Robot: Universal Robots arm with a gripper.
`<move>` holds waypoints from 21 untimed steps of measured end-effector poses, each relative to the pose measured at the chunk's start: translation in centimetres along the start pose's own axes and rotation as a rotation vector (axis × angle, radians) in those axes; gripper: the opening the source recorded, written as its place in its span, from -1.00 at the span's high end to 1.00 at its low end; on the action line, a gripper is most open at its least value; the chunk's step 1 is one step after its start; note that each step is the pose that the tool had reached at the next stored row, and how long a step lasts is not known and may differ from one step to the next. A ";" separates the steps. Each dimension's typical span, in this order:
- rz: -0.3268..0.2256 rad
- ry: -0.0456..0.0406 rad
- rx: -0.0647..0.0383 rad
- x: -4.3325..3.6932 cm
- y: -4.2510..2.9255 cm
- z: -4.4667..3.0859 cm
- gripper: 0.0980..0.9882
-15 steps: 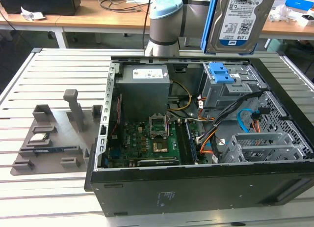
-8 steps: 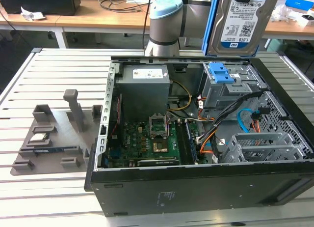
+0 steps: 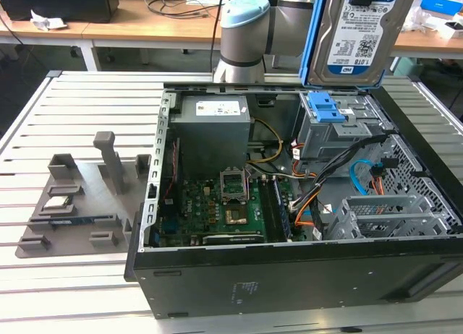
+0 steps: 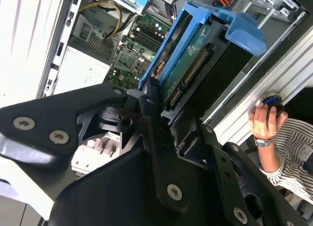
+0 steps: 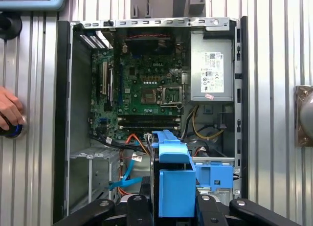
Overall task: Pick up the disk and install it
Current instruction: 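Pick up the disk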
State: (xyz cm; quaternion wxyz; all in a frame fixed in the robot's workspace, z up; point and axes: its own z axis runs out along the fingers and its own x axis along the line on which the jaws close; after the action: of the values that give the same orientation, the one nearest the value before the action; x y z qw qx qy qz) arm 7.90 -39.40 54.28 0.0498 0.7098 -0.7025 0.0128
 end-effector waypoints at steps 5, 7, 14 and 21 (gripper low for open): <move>0.000 0.0094 0.000 0.36 -0.02 0.08 0.40; 0.001 0.0122 0.000 0.48 -0.02 0.11 0.40; 0.001 0.0227 0.000 0.97 -0.04 0.21 0.40; 0.002 0.0320 0.000 1.99 -0.04 0.36 0.40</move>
State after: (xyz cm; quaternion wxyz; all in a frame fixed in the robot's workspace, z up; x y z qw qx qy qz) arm 7.95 -41.42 54.10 0.0612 0.7090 -0.7022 0.0241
